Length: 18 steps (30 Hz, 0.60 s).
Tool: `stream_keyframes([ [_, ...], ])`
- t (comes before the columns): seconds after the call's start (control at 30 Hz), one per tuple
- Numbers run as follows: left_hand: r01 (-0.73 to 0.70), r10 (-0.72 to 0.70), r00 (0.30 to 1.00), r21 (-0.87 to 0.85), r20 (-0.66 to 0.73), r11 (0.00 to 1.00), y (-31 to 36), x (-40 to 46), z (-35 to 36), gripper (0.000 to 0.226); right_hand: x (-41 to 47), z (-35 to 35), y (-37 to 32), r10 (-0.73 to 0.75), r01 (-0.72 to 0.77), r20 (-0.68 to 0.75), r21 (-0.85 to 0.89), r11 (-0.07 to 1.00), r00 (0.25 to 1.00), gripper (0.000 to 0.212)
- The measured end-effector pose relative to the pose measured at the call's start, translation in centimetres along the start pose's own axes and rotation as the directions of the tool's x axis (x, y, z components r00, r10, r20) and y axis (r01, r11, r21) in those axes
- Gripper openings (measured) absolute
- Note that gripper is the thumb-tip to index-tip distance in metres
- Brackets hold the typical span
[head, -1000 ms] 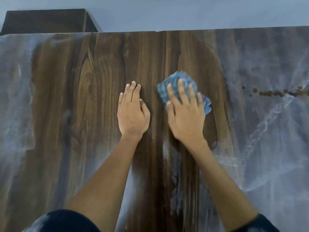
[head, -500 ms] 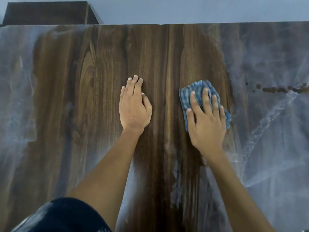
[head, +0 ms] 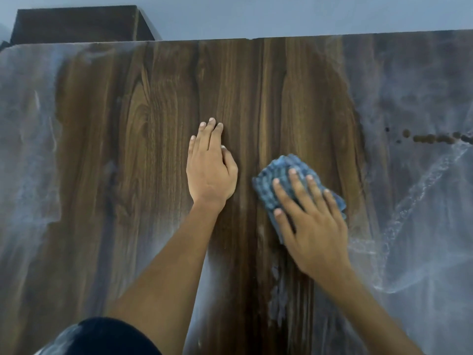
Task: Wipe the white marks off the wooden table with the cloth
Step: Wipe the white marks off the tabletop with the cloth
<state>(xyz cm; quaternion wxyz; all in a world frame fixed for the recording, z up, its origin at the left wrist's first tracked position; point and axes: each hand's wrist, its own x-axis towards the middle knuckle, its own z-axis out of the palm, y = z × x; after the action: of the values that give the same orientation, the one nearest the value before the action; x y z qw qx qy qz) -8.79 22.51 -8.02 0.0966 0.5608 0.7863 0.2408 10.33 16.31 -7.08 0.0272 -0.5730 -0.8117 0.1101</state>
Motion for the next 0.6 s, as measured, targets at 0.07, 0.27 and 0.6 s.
stream_keyframes([
  [0.07,-0.001,0.001,1.0,0.001,0.0,1.0,0.0,0.0,0.0,0.042,2.5,-0.7,1.5,0.102,-0.103,-0.043,-0.012,0.995,0.994,0.049],
  [0.27,-0.011,0.011,1.0,-0.003,-0.009,1.0,-0.1,0.0,0.1,0.042,14.4,-1.9,2.8,0.313,-0.309,-0.105,0.054,0.95,0.944,0.05],
  [0.6,-0.015,0.016,1.0,0.012,-0.019,1.0,-0.1,-0.1,0.3,0.043,21.2,-0.9,-1.2,0.101,-0.096,-0.109,0.053,0.994,0.989,0.048],
])
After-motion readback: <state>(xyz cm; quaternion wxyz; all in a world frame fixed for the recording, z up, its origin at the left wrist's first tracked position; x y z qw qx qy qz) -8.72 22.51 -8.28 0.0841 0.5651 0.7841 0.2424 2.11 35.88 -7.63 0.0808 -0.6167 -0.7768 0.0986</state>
